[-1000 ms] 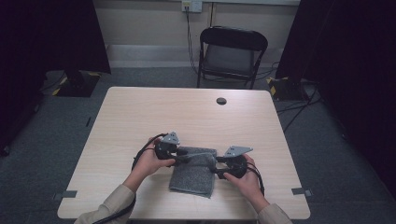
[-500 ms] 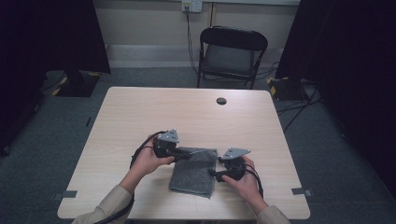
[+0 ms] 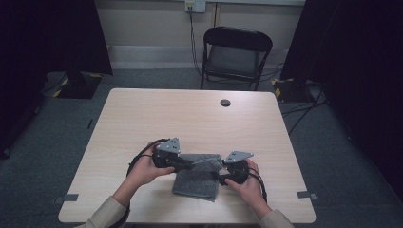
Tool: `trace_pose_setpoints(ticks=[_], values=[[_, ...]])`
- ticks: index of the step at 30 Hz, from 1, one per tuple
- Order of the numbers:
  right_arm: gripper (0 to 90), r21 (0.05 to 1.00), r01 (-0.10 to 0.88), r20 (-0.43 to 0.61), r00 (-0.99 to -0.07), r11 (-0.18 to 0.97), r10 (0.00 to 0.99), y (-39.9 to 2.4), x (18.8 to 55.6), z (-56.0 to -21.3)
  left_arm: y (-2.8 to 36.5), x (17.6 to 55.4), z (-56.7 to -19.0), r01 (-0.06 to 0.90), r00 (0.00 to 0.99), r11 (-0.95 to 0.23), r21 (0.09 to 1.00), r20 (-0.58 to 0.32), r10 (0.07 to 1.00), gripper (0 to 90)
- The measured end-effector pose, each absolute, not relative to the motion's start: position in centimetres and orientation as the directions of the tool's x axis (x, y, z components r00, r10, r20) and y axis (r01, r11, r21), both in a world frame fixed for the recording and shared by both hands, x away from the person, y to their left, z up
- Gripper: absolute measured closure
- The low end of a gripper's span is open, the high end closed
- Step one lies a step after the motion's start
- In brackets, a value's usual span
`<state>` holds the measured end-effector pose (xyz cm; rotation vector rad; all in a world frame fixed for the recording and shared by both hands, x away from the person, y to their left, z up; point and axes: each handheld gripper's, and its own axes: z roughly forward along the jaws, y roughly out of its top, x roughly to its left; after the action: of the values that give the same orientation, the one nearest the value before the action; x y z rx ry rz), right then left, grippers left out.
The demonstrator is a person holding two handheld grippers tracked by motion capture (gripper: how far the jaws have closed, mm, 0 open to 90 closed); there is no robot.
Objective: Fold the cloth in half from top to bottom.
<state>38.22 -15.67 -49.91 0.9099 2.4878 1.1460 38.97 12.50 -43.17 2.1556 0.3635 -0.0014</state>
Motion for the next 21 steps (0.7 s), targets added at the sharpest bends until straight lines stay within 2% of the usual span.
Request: trace_pose_setpoints(ticks=[11,21], values=[[29.4,0.752,0.439,0.029,-0.767,0.492,0.640,-15.6,38.3,-49.9,12.8,36.8,-44.5,0.259,0.962,-0.566,0.783,-0.154,0.227,85.2],[28.5,0.751,0.443,0.018,-0.755,0.489,0.656,-15.4,38.5,-49.9,12.2,36.7,-46.7,0.271,0.961,-0.622,0.735,-0.164,0.225,83.4]])
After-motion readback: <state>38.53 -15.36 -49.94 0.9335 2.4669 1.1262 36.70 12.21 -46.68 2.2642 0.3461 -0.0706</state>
